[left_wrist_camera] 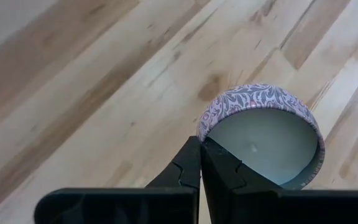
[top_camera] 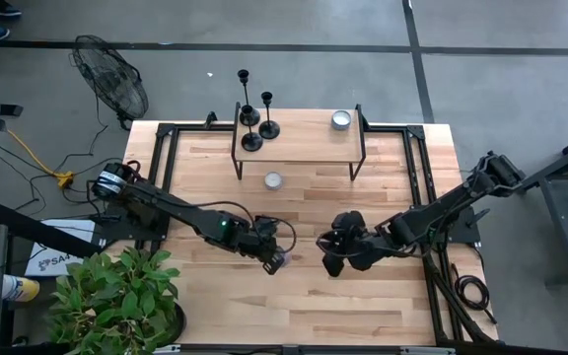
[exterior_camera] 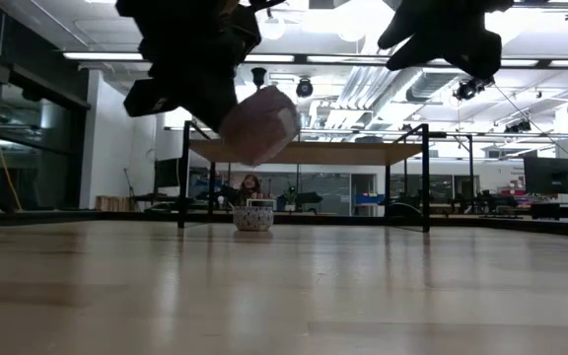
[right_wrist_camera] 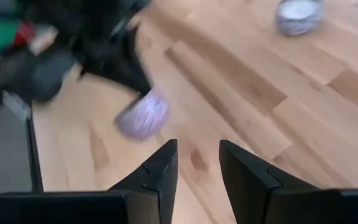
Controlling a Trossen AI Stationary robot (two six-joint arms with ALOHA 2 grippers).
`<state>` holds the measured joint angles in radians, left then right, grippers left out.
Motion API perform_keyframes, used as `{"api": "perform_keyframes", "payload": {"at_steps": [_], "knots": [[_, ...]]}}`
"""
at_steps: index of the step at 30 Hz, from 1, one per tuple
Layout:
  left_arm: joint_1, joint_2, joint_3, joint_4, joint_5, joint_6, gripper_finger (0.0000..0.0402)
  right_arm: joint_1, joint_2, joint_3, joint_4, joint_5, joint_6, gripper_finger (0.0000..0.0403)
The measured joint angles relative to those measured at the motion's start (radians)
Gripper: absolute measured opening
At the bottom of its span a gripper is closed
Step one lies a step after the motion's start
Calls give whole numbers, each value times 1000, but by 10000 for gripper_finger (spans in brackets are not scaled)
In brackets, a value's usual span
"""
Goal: Pick & Place candle stick holders
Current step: Put the pink scented candle on the shelf
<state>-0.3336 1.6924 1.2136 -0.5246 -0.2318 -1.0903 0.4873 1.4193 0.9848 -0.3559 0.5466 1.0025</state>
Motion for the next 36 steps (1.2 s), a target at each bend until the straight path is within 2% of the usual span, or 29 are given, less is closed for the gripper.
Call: {"api": "perform_keyframes", "payload": {"at_steps": [3,6,21,30,36], "knots": [[14,0,16,0,20,11,0,0,0,0,2,-65,-95,114],[22,0,25,-1,47,13,0,0,0,0,17,-92,-124,114],[34,0,50,-9,2,1,0,-16,0,0,32,-58,-68,123],[33,0,50,-8,-98,-24,0,-16,0,-1,47,-27,-57,192],[33,0,50,1,-235,-39,0,-16,40,-1,120,9,-28,200]]}}
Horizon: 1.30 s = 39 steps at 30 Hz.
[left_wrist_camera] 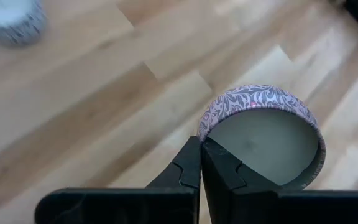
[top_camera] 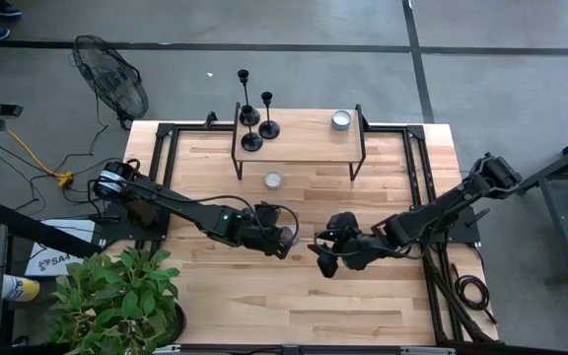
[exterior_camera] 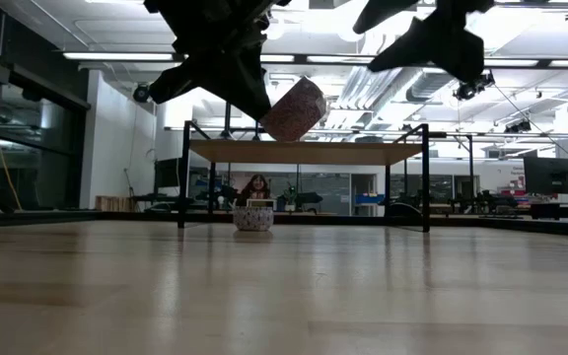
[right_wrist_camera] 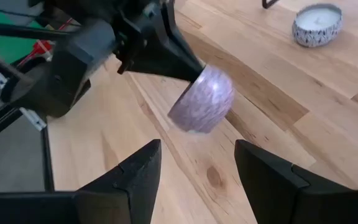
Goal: Pick & Place candle stick holders
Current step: Put the pink scented candle on the shelf
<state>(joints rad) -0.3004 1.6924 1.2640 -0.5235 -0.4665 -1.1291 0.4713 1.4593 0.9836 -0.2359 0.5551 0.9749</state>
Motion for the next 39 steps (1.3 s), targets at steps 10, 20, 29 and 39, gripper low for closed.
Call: {"api": "perform_keyframes", "payload": {"at_steps": [10,20,29,39], "knots": [[-1,0,0,0,-155,3,0,0,108,0,128,95,84,192],[0,0,0,3,-208,54,0,-16,118,0,152,114,-52,192],[0,0,0,4,-172,77,0,-41,118,0,151,45,-301,192],[0,0,0,7,-270,74,0,-61,118,0,152,144,-191,192]]}}
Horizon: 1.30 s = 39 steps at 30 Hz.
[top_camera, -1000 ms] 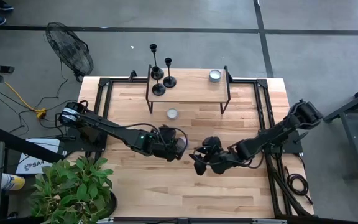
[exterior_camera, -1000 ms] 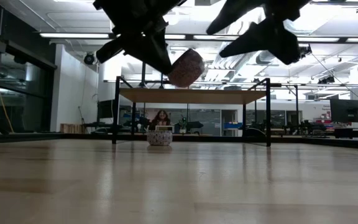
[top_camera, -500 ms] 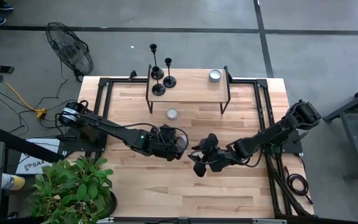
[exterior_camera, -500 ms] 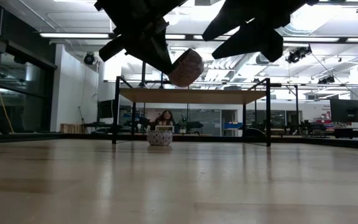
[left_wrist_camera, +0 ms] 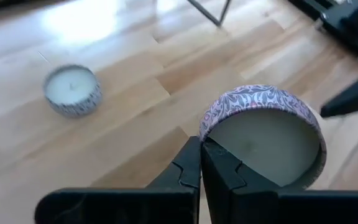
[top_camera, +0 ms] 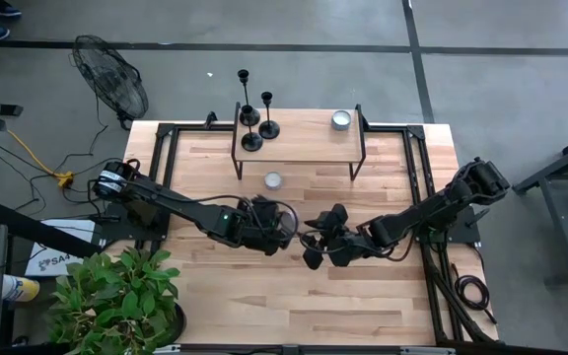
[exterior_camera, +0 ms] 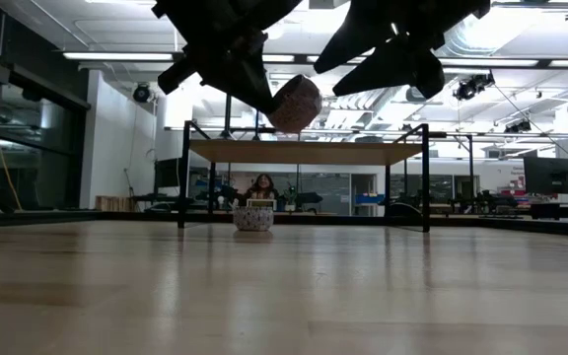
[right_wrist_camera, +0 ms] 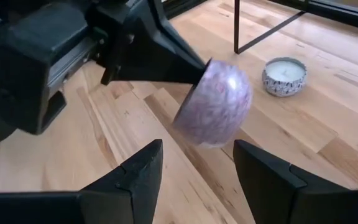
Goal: Pick & Place candle stick holders
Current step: Put the pink scented candle on the shelf
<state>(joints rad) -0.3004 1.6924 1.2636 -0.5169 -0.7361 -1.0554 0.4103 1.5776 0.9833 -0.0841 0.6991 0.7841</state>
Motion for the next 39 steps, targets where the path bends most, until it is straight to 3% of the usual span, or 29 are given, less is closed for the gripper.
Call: {"api": "perform_keyframes", "payload": {"at_steps": [6,11,16,23,27,33,39], "knots": [[0,5,0,1,-87,12,0,2,0,0,0,19,0,192],[0,11,-2,6,-101,12,0,-3,0,0,0,70,-3,192],[0,11,-1,5,-82,36,0,-18,0,0,-4,-54,-200,192],[0,11,-1,0,20,75,0,-19,-13,0,-12,-65,-479,192],[0,11,-1,0,93,128,0,-24,-18,1,-11,-124,-598,193],[0,11,-1,-1,231,162,0,-61,-18,1,-12,-306,-601,226],[0,11,-1,-1,309,169,0,-106,-18,1,-8,-386,-601,287]]}}
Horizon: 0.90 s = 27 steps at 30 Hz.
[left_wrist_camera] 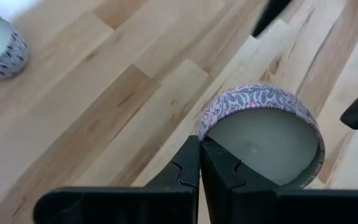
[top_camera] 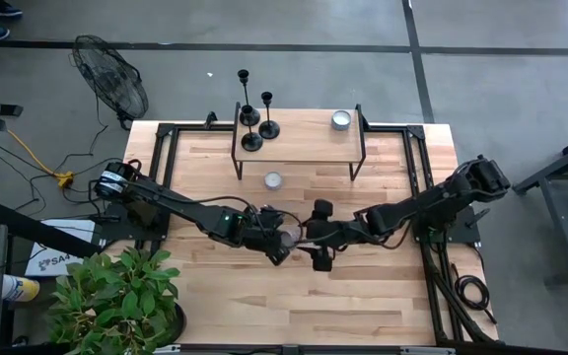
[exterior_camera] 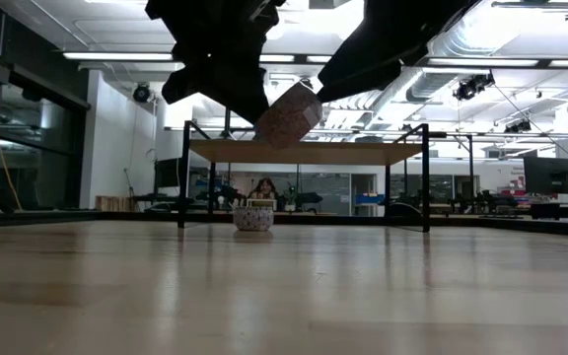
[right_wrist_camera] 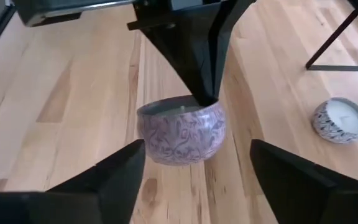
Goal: Pick & Place candle stick holders
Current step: Put the pink scented candle on the shelf
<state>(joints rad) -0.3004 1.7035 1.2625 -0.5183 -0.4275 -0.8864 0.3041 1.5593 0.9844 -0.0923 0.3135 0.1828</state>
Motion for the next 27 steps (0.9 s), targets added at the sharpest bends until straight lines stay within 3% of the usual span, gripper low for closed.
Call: {"api": "perform_keyframes", "payload": {"at_steps": [11,27], "knots": [[0,0,0,-16,29,0,0,-48,56,0,115,-191,-42,335],[0,0,1,-54,45,-5,0,-65,155,0,228,-179,-116,337]]}}
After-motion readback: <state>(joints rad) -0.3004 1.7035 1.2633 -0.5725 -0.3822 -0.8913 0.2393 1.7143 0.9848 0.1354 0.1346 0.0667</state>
